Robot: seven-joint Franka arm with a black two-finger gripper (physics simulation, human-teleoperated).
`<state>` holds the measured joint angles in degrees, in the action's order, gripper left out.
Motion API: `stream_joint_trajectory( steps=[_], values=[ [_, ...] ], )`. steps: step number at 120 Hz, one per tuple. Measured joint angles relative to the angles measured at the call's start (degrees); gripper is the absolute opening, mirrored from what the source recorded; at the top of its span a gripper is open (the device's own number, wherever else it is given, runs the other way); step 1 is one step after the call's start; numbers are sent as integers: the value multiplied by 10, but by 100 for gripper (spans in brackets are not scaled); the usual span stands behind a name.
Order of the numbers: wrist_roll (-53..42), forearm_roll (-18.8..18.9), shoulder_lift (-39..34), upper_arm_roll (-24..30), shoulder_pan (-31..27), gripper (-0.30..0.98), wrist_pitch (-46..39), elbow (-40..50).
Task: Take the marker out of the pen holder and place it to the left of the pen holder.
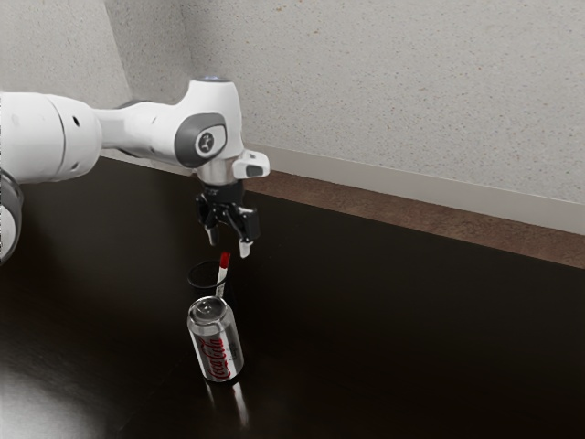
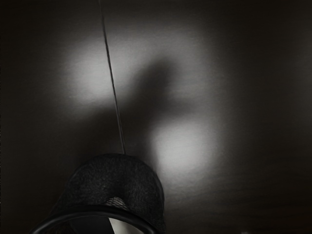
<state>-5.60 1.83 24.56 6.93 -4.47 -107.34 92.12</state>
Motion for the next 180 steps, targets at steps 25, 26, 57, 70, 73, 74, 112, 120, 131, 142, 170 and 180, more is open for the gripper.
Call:
stream_joint_trajectory(
  steps=[25, 26, 57, 70, 73, 74, 112, 120, 131, 142, 170, 180],
  values=[
    [-9, 16, 16, -2, 0, 52, -1, 0],
    [-9, 17, 16, -2, 0, 51, 0, 0],
    [-16, 20, 18, -19, 0, 38, 17, -1],
    [-18, 20, 20, -21, 0, 25, 20, -5],
    [-19, 20, 20, -21, 0, 22, 21, -5],
    [-19, 20, 20, -21, 0, 21, 21, -6],
    [-22, 22, 16, -33, 0, -3, 44, -8],
    [-22, 24, -10, -32, 0, -5, 49, -3],
    [-21, 26, -79, -31, 1, -7, 57, 31],
    [-20, 27, -123, -30, 1, -8, 63, 41],
    [-18, 30, -55, -122, 1, -9, 106, -31],
    [-18, 31, -23, -171, 0, -9, 151, -55]
  ],
)
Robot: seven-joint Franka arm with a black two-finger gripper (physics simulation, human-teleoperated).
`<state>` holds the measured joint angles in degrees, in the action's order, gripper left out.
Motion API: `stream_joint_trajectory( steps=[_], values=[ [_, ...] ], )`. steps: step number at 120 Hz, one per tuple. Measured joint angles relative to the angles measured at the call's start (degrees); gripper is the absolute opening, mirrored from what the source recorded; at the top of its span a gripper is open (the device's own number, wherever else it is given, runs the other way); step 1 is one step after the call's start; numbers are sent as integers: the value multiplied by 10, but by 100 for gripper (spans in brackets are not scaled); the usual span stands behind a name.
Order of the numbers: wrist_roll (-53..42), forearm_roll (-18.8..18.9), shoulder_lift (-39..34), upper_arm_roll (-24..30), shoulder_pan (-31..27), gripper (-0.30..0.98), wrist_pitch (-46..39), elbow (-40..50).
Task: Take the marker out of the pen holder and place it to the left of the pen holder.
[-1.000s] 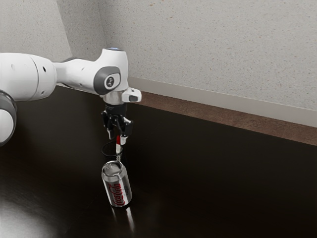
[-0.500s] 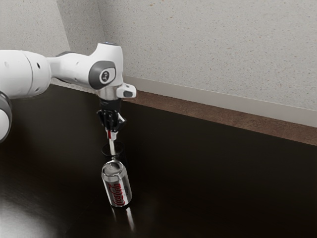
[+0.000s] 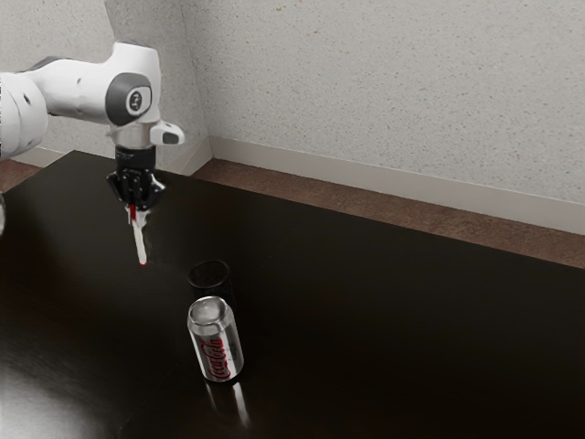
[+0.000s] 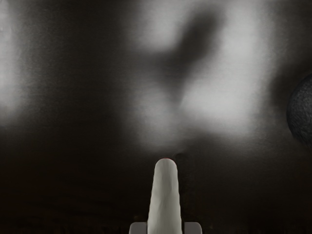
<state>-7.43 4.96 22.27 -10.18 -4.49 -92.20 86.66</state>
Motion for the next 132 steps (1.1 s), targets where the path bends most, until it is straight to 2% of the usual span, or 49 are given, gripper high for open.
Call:
stream_joint_trajectory(
  steps=[14, 27, 39, 50, 77, 95, 114, 132],
  values=[
    [-1, 13, 29, -29, -1, -9, 53, -11],
    [-3, 16, 115, -38, 0, -9, 90, -82],
    [-4, 5, 185, -41, 0, -9, 113, -143],
    [-6, -11, 220, -40, 0, -8, 126, -172],
    [-11, -47, 241, -39, 0, 0, 132, -191],
    [-23, -94, 249, -40, -1, 3, 89, -190],
    [-41, -143, 257, -41, -4, -3, 29, -184],
    [-55, -161, 267, -41, -10, -6, -3, -182]
  ],
)
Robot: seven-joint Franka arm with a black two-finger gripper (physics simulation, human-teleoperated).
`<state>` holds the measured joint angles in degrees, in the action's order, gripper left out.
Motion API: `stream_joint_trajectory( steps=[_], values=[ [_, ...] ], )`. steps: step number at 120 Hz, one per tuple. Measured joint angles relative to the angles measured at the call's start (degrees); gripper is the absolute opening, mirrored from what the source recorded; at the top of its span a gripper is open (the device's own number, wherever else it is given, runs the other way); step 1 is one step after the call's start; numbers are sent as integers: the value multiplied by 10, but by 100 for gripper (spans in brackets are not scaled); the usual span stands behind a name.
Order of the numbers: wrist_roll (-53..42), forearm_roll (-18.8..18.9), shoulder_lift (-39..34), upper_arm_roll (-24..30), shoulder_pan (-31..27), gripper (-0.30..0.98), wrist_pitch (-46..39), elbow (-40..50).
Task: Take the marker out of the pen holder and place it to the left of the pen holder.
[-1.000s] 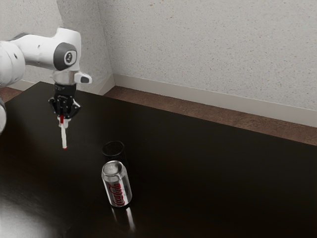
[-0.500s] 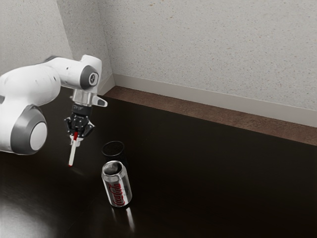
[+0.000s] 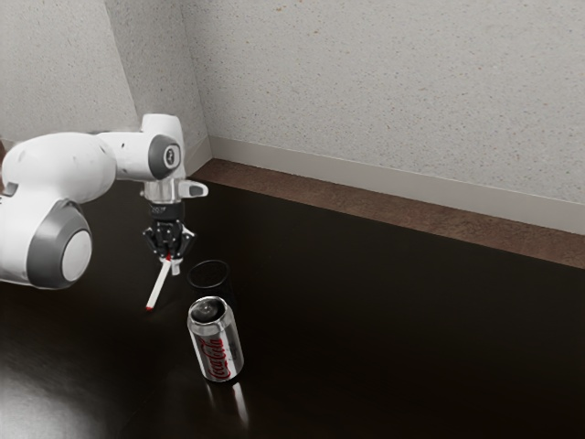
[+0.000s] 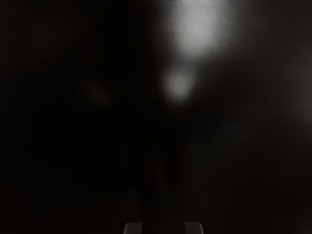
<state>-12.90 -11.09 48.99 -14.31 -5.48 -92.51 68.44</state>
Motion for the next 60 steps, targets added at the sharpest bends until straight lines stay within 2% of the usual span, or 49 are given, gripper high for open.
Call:
stream_joint_trajectory(
  steps=[9, 31, 41, 49, 60],
  values=[
    [-6, -5, 3, 0, 0, -2, -9, 0],
    [-19, -15, 3, 0, -1, 30, -15, 1],
    [-24, -14, -14, 0, 0, 33, -16, 13],
    [-28, -12, -109, 6, 0, 43, -19, 89],
    [-28, 16, -307, 54, 2, 52, -17, 204]
  ],
)
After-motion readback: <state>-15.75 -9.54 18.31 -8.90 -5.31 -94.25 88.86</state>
